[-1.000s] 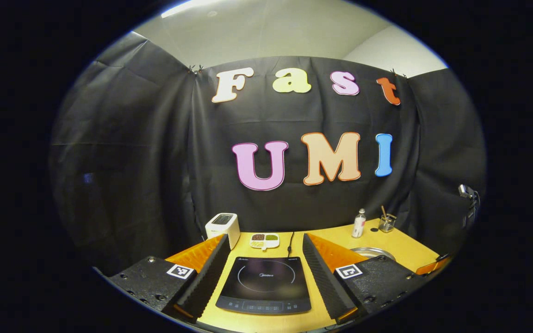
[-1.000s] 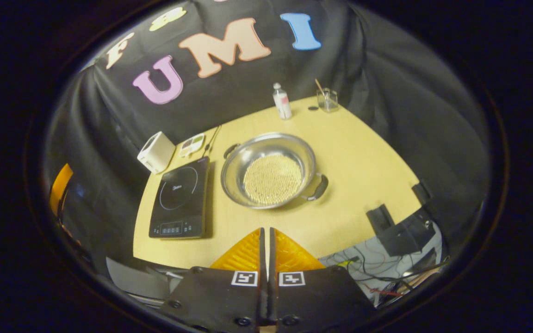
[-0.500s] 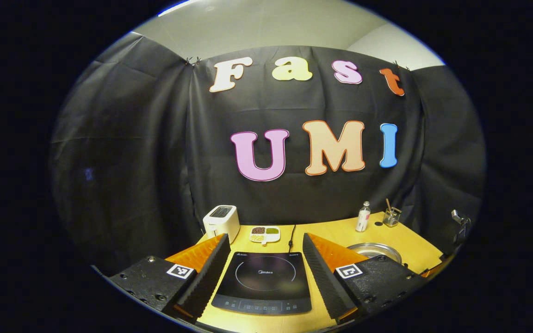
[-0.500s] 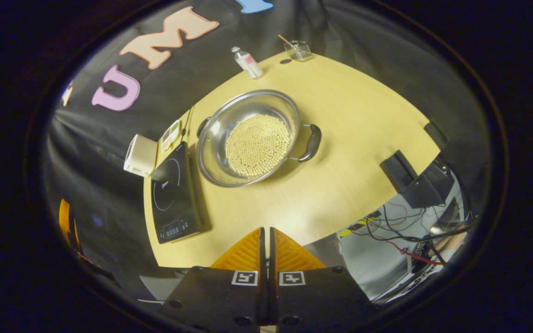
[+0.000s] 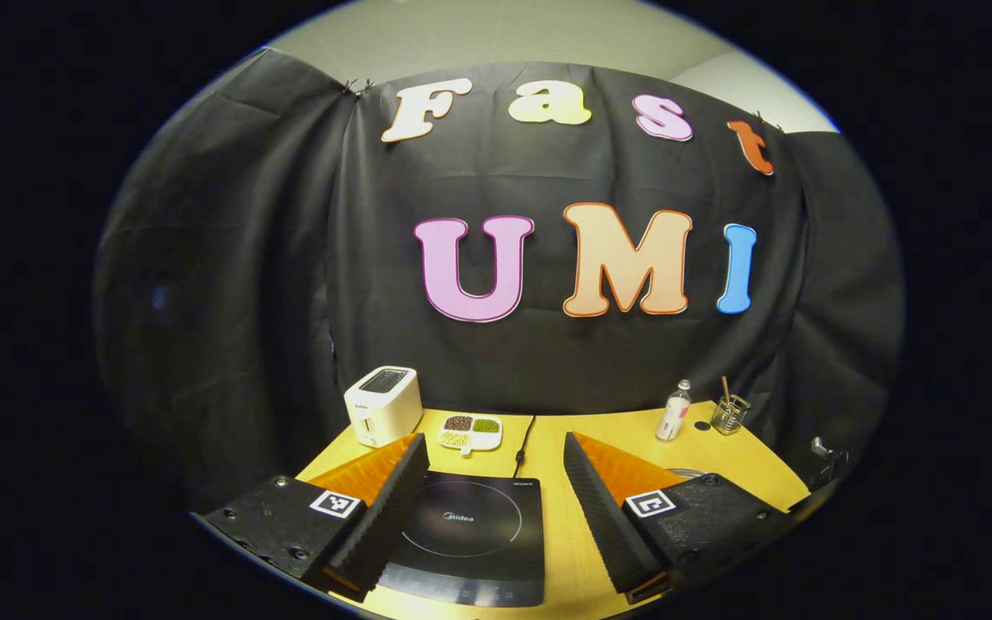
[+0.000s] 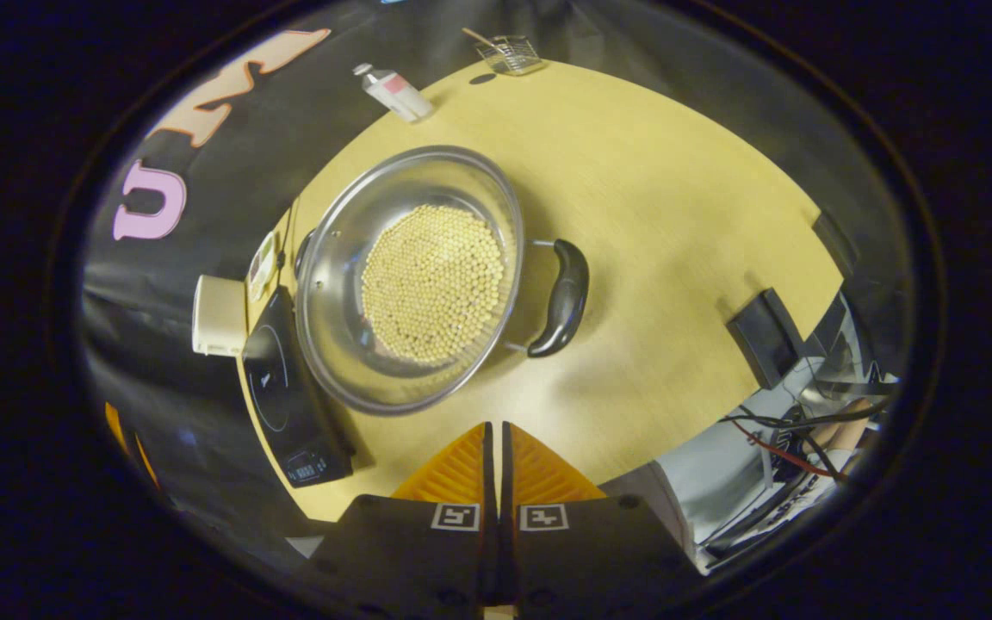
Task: First push the handle of the pot to place it horizontally, then grasp the pot with both hands and set it on the induction cooktop.
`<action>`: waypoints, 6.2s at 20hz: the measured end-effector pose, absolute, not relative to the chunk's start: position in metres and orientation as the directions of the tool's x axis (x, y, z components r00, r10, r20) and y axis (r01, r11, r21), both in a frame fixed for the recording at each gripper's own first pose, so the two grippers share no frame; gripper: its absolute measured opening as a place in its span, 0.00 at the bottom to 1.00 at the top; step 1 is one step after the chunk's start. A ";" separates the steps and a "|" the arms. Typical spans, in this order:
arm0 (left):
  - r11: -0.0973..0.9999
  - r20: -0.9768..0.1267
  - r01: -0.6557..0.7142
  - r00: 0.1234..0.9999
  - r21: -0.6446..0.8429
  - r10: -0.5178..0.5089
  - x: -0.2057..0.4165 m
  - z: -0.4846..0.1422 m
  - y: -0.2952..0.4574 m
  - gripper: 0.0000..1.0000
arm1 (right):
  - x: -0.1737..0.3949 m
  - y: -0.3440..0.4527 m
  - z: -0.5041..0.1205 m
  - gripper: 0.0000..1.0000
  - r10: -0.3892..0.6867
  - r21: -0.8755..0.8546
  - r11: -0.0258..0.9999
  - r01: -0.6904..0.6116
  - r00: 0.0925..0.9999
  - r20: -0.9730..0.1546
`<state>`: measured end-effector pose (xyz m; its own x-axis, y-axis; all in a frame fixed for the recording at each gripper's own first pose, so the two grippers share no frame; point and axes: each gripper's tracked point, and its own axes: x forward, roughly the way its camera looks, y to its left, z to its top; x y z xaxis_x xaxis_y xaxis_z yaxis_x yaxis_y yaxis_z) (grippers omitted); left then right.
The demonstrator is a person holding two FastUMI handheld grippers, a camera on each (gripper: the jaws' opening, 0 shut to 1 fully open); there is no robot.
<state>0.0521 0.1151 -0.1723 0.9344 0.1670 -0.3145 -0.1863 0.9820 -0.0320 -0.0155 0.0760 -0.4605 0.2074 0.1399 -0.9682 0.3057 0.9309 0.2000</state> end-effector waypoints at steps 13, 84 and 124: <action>0.963 -0.391 -0.268 0.887 -0.006 0.245 0.100 -0.199 0.102 0.93 | 0.035 0.036 -0.495 0.00 0.094 0.124 0.944 0.305 0.110 -0.989; 0.974 -0.958 -0.104 0.228 -0.202 -0.175 0.069 -0.461 -0.021 0.89 | 0.183 0.011 -0.495 0.94 0.243 0.235 0.968 -0.093 0.086 -0.966; 0.955 -0.973 -0.198 0.114 -0.219 -0.200 0.066 -0.492 -0.030 0.59 | 0.184 0.035 -0.518 0.54 0.318 0.306 0.943 -0.129 0.079 -0.945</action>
